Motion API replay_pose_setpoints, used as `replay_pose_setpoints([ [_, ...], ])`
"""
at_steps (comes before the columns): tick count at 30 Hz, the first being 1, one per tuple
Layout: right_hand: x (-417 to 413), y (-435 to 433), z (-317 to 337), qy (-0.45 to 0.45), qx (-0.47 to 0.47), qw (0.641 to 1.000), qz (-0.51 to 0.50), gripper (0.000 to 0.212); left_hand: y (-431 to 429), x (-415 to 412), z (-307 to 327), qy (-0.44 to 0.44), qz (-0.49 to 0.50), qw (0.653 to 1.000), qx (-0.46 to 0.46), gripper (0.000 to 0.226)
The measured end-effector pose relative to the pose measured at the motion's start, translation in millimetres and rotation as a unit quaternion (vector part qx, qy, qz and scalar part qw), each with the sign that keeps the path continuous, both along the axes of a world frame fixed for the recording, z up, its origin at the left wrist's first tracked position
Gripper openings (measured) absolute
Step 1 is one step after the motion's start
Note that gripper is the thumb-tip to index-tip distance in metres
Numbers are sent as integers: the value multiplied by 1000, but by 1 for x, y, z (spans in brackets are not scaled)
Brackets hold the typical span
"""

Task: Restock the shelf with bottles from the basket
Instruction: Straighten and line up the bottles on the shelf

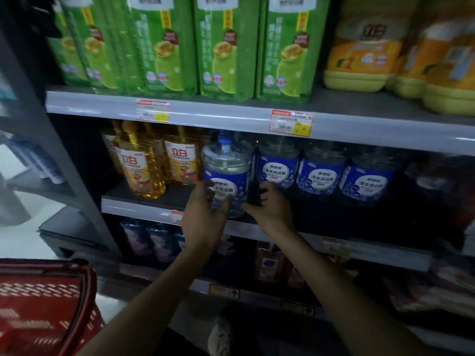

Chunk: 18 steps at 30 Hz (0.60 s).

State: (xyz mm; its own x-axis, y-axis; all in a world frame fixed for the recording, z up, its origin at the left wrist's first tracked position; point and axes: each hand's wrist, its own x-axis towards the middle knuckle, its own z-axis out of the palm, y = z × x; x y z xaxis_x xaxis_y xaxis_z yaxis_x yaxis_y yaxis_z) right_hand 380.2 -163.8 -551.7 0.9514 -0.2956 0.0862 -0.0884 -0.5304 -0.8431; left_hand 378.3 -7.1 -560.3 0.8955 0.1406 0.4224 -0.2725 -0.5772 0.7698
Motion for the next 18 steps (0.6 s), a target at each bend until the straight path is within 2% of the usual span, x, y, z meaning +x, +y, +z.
replay_pose_setpoints([
  [3, 11, 22, -5, 30, 17, 999, -5, 76, 22, 13, -8, 50, -13, 998, -40, 48],
  [6, 19, 38, -16, 31, 15, 999, -22, 72, 30, 23, -9, 83, -60, 993, -66, 57],
  [9, 23, 48, -22, 8, 0, 998, -62, 70, 31, 31, -9, 84, -102, 986, -103, 60],
  [12, 25, 51, -22, -20, -16, 996, -85, 72, 31, 38, -12, 83, -115, 985, -97, 57],
  [18, 26, 52, -26, -34, -19, 995, -88, 71, 27, 41, -18, 81, -83, 989, -88, 58],
])
